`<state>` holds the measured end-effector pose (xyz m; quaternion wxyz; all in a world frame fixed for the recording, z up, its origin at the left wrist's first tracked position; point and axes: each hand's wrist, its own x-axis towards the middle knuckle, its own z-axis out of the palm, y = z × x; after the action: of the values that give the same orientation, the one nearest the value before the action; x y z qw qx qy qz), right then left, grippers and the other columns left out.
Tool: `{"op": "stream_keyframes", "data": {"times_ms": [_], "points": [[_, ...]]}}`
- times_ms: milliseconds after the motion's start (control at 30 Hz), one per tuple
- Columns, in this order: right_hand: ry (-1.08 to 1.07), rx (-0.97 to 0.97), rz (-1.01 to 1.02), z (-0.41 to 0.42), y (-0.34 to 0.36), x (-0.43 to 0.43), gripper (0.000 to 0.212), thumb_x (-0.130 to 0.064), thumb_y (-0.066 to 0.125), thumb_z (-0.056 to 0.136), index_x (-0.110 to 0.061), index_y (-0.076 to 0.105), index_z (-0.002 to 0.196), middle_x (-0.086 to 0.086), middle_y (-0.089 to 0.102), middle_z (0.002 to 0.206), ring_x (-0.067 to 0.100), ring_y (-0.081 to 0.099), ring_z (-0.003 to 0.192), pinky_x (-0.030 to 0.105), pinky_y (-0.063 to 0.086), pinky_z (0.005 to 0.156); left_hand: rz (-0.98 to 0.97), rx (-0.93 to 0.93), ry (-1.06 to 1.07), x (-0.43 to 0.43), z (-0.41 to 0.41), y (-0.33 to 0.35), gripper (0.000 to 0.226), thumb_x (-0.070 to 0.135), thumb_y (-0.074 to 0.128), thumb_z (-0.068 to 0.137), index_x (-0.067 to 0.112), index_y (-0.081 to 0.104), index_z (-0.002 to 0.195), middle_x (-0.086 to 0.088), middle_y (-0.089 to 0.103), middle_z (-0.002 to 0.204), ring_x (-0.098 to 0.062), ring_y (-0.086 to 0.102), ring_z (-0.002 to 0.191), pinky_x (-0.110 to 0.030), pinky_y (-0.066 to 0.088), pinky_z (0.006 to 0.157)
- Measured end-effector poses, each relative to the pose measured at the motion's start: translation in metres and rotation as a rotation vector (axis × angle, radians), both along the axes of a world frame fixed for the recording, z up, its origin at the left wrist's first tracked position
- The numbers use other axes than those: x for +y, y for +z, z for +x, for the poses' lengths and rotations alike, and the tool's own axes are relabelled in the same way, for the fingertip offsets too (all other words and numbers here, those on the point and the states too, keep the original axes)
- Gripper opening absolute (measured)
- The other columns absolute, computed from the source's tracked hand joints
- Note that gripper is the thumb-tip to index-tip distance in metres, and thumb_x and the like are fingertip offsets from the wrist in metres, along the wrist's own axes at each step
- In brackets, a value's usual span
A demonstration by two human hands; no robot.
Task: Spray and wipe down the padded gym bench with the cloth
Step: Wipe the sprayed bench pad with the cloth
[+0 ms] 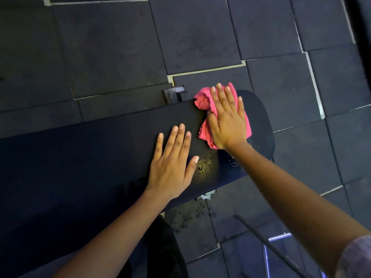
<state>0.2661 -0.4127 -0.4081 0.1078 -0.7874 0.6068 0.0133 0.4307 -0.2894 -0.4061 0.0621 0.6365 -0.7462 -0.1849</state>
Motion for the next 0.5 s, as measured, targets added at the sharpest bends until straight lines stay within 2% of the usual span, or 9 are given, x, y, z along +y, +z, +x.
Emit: {"op": "stream_keyframes", "data": {"times_ms": [167, 267, 300, 367, 433, 500], "points": [[-0.195, -0.013, 0.015, -0.029, 0.005, -0.009, 0.061, -0.034, 0.020, 0.098, -0.019, 0.013, 0.156, 0.000, 0.008, 0.165, 0.018, 0.000, 0.152, 0.046, 0.002, 0.123, 0.006, -0.032, -0.032, 0.000, -0.002, -0.001, 0.064, 0.046, 0.023, 0.100, 0.005, 0.022, 0.150, -0.013, 0.015, 0.160, -0.024, 0.011, 0.148, -0.048, 0.013, 0.120], [-0.292, -0.134, 0.005, -0.031, 0.010, -0.011, 0.060, -0.032, 0.022, 0.098, -0.018, 0.015, 0.156, 0.001, 0.012, 0.165, 0.018, 0.002, 0.152, 0.048, 0.003, 0.123, -0.010, -0.049, -0.048, 0.001, -0.002, -0.002, 0.064, 0.046, 0.021, 0.101, 0.005, 0.020, 0.150, -0.012, 0.013, 0.160, -0.023, 0.009, 0.149, -0.048, 0.014, 0.120], [-0.271, -0.177, -0.012, -0.029, 0.012, -0.011, 0.060, -0.033, 0.022, 0.098, -0.017, 0.017, 0.155, 0.001, 0.015, 0.164, 0.019, 0.003, 0.152, 0.050, 0.003, 0.122, -0.021, -0.052, -0.058, 0.001, -0.003, -0.002, 0.064, 0.047, 0.020, 0.101, 0.006, 0.020, 0.151, -0.011, 0.013, 0.160, -0.023, 0.009, 0.149, -0.048, 0.014, 0.120], [-0.086, -0.173, -0.036, -0.022, 0.014, -0.007, 0.060, -0.037, 0.019, 0.098, -0.018, 0.021, 0.155, 0.001, 0.020, 0.163, 0.022, 0.007, 0.152, 0.058, 0.001, 0.120, -0.039, -0.049, -0.083, 0.002, -0.004, -0.003, 0.064, 0.047, 0.020, 0.101, 0.007, 0.019, 0.151, -0.010, 0.013, 0.161, -0.022, 0.009, 0.149, -0.049, 0.014, 0.120], [0.132, -0.032, -0.019, -0.016, 0.011, 0.000, 0.061, -0.045, 0.014, 0.098, -0.026, 0.019, 0.155, -0.002, 0.018, 0.163, 0.025, 0.004, 0.152, 0.069, -0.004, 0.114, -0.051, -0.057, -0.103, 0.002, -0.004, -0.004, 0.063, 0.046, 0.020, 0.101, 0.007, 0.020, 0.151, -0.011, 0.014, 0.160, -0.023, 0.009, 0.149, -0.050, 0.013, 0.120], [0.179, 0.095, -0.001, -0.017, 0.006, 0.001, 0.060, -0.052, 0.015, 0.098, -0.034, 0.012, 0.155, -0.005, 0.010, 0.165, 0.031, -0.003, 0.152, 0.076, -0.008, 0.107, -0.044, -0.079, -0.119, 0.002, -0.004, -0.004, 0.063, 0.046, 0.020, 0.101, 0.007, 0.020, 0.151, -0.011, 0.014, 0.160, -0.023, 0.009, 0.149, -0.049, 0.012, 0.120]]}}
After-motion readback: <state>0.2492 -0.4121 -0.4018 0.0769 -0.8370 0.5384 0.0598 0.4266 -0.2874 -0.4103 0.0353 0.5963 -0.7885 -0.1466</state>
